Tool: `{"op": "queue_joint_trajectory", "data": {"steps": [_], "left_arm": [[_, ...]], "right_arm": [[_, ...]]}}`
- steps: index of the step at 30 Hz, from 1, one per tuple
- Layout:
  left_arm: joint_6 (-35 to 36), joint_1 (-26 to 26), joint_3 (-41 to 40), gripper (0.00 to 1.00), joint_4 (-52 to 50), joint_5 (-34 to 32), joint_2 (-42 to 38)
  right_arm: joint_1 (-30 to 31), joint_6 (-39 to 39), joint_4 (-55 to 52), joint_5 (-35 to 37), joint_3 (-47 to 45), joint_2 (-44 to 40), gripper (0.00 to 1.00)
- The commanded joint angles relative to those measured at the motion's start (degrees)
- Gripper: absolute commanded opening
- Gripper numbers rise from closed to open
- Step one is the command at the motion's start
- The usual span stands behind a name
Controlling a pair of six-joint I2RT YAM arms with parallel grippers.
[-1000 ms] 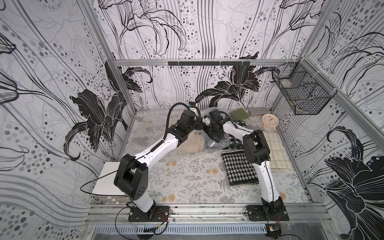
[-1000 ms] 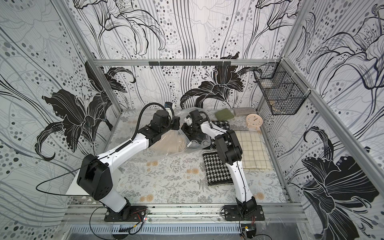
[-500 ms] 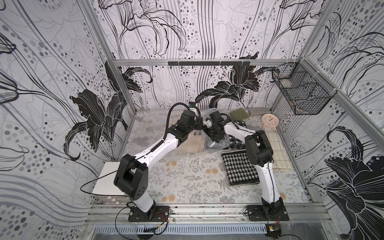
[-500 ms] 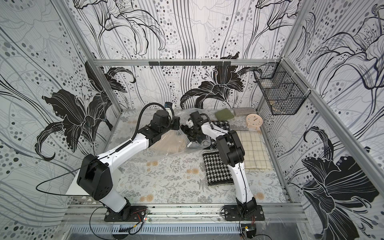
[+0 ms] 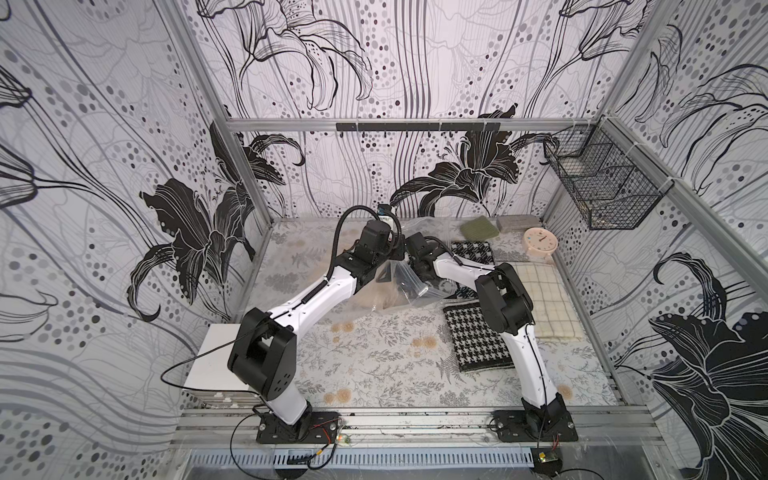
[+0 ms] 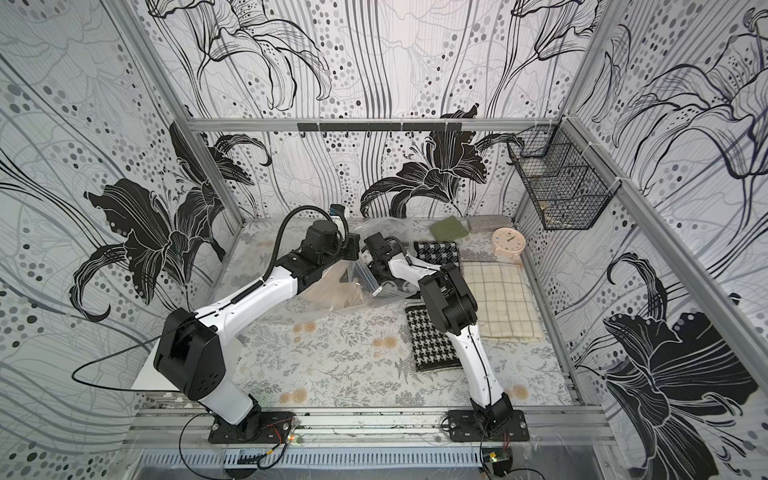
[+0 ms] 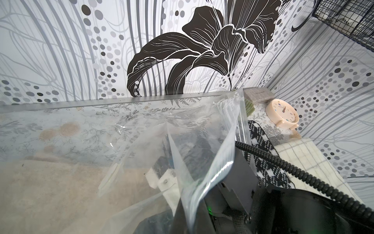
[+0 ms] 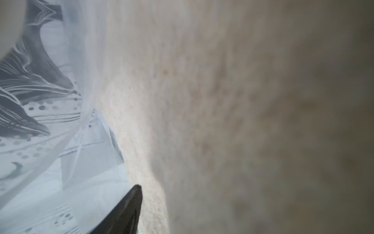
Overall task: Take the scarf out of the vacuum bag
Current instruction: Take out the scarf from the vacuum bag.
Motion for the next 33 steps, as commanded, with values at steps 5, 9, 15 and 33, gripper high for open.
{"op": "queue_joint_trajectory", "data": {"steps": [5,9,15,33], "left_arm": [[0.05,0.38,0.85,0.00,1.01,-0.55,-0.52],[0.05,0.41,0.59,0.00,1.03,-0.80,-0.85],[0.22,0.37,0.24,0.00,0.92,-1.28,-1.08],[0.61,0.38,0.24,0.00,0.70,-2.32,-0.69]], "right_arm": [[-0.12,3.71,9.55,-3.94,-0.65,1.77,0.16],[-0.17,3.22,10.65,-4.59,-0.34,1.80,0.00],[-0.16,1.83,10.62,-5.31,-0.12,1.00,0.00],[-2.51,-8.34,2.89,-4.53,-4.90,-8.53,0.00]]}}
